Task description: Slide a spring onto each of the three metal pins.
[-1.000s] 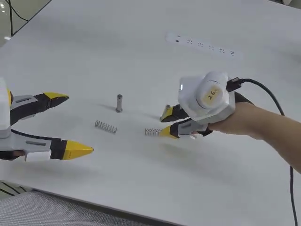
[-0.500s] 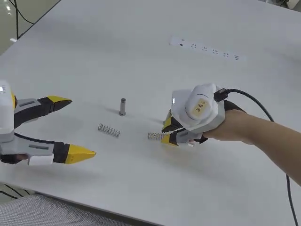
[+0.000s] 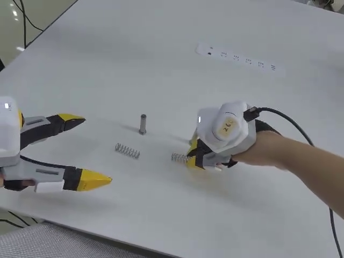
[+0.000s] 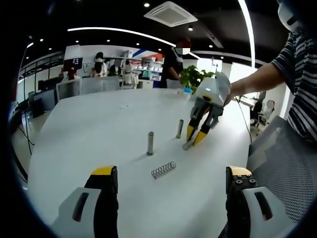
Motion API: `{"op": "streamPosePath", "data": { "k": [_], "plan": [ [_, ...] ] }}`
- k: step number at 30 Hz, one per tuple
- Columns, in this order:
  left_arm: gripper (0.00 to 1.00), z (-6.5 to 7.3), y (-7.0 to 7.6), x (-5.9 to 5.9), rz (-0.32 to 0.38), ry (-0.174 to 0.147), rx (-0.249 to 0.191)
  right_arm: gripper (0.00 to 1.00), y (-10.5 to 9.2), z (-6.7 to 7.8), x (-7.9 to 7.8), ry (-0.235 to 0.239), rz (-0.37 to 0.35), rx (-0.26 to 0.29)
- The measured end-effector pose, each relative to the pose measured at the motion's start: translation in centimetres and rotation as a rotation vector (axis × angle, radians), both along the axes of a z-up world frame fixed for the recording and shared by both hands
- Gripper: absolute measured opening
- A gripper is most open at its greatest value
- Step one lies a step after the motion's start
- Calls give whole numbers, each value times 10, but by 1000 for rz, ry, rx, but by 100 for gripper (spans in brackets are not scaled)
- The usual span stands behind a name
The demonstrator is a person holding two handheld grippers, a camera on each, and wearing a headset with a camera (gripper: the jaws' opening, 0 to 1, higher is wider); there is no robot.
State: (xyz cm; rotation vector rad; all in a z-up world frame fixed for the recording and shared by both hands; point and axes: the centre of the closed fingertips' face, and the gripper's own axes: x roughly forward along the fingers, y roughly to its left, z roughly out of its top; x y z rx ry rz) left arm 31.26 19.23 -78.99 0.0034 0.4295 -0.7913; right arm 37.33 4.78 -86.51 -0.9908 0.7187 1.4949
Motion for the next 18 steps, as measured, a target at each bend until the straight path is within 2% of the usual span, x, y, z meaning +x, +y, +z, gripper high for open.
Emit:
{"op": "streamPosePath", "data": {
  "k": [8, 12, 14, 15, 18],
  "plan": [
    [88, 2, -9, -1, -45, -5, 31, 13, -1, 24, -6, -21, -4, 54],
    [87, 4, -12, 0, -62, -10, 32, 13, -7, 33, -6, -25, -18, 67],
    [85, 5, -14, 0, -71, -12, 37, 13, -10, 37, -6, -27, -32, 71],
    [81, 6, -13, 0, -75, -26, 51, 13, -13, 38, -7, -24, -42, 73],
    [79, 9, -14, -1, -77, -27, 44, 13, -19, 44, -8, -22, -70, 88]
  ]
}}
